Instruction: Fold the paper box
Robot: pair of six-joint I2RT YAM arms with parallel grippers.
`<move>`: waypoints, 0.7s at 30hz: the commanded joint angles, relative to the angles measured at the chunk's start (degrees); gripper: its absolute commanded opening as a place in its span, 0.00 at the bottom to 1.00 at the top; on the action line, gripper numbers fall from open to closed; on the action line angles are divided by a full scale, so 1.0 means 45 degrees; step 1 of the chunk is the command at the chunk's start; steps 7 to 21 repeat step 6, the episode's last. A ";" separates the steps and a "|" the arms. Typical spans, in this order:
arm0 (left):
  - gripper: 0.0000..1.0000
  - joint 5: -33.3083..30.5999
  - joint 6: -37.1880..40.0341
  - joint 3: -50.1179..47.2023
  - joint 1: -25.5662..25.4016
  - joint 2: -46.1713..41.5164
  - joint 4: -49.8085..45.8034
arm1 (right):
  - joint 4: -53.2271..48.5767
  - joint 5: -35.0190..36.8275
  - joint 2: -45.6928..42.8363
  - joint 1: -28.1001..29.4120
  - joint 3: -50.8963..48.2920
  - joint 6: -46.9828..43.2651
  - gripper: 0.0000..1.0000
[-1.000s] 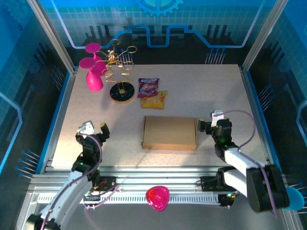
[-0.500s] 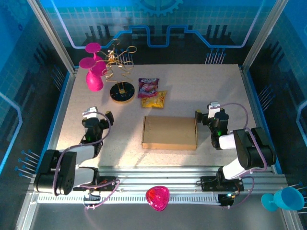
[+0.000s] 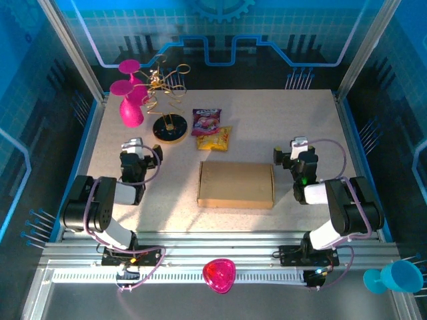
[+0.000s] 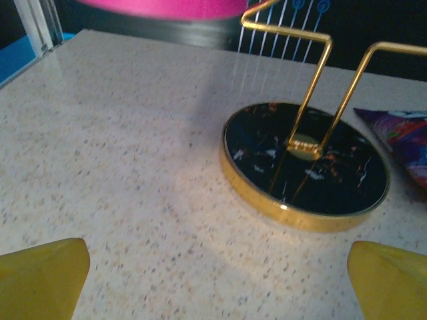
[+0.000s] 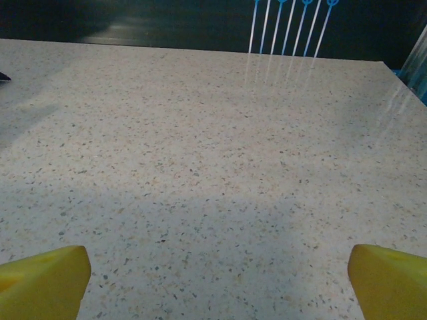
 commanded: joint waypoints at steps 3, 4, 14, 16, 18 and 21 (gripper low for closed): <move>0.99 0.0502 0.0276 0.0123 0.0098 -0.0214 -0.0528 | -0.0057 0.0579 0.0106 0.0174 0.0237 -0.0128 1.00; 0.99 0.0507 0.0277 0.0123 0.0096 -0.0214 -0.0521 | -0.0072 0.0579 0.0106 0.0176 0.0235 -0.0123 1.00; 0.99 0.0507 0.0276 0.0136 0.0095 -0.0213 -0.0528 | 0.0064 0.0608 0.0101 0.0236 0.0176 -0.0197 1.00; 0.99 0.0507 0.0276 0.0136 0.0095 -0.0213 -0.0528 | 0.0064 0.0608 0.0101 0.0236 0.0176 -0.0197 1.00; 0.99 0.0507 0.0276 0.0136 0.0095 -0.0213 -0.0528 | 0.0064 0.0608 0.0101 0.0236 0.0176 -0.0197 1.00; 0.99 0.0507 0.0276 0.0136 0.0095 -0.0213 -0.0528 | 0.0064 0.0608 0.0101 0.0236 0.0176 -0.0197 1.00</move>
